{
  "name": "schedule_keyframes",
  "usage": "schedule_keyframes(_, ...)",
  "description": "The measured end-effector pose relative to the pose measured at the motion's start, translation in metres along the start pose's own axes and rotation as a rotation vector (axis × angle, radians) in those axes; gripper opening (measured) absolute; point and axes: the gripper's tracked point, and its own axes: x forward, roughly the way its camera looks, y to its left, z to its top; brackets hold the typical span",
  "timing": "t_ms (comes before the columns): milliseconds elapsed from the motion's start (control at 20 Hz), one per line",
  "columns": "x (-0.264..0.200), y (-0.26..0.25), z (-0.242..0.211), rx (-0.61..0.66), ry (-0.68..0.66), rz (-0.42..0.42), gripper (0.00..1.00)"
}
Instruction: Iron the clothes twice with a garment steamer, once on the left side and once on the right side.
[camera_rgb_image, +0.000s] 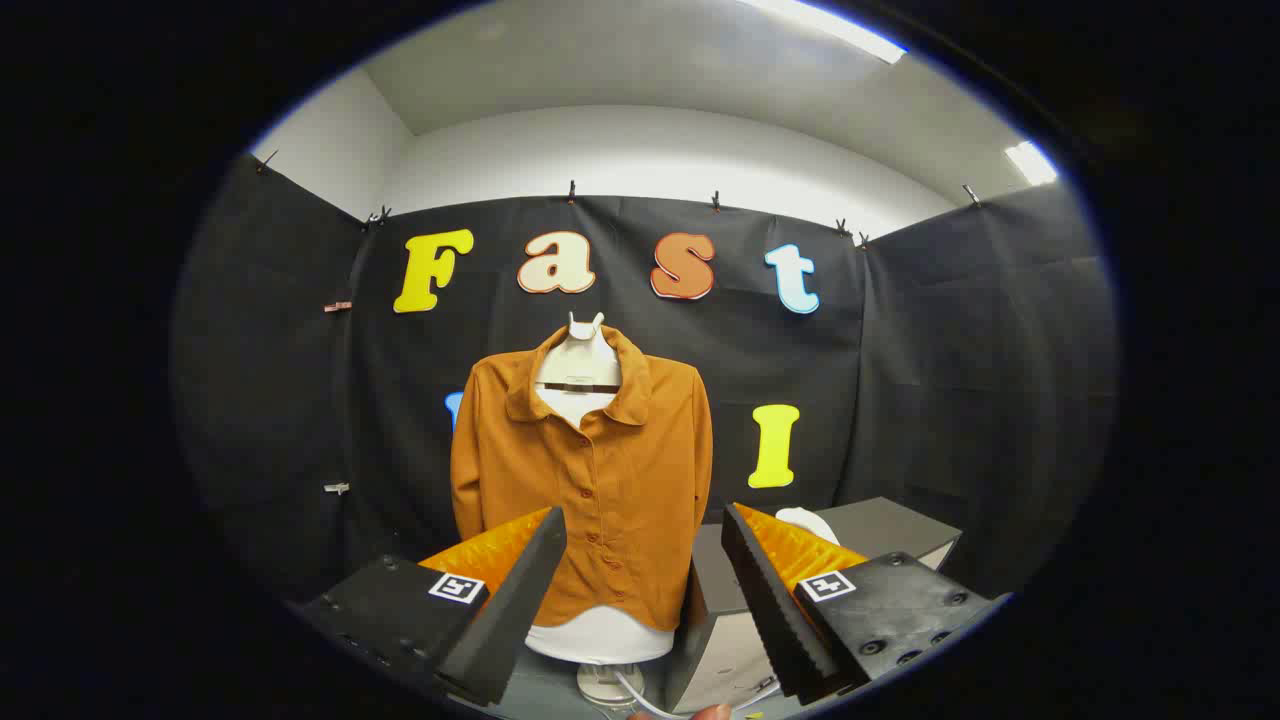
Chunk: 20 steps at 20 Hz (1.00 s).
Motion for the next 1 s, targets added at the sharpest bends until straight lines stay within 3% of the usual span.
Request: schedule_keyframes(1000,-0.004,-0.011,0.0,-0.028,0.038,-0.021,0.98)
